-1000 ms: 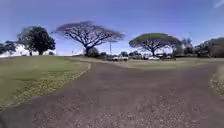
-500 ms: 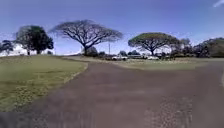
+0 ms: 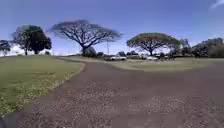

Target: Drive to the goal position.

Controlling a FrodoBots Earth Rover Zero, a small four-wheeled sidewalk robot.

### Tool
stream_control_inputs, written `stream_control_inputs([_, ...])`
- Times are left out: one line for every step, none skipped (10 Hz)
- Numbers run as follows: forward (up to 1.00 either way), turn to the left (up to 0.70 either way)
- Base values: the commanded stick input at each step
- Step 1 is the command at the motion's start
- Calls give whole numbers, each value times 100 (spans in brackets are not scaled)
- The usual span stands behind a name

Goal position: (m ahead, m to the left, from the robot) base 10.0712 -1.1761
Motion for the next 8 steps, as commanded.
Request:
stream_control_inputs([100, 0])
stream_control_inputs([100, 0])
stream_control_inputs([100, 0])
stream_control_inputs([100, 0])
stream_control_inputs([100, 0])
stream_control_inputs([100, 0])
stream_control_inputs([100, 0])
stream_control_inputs([100, 0])
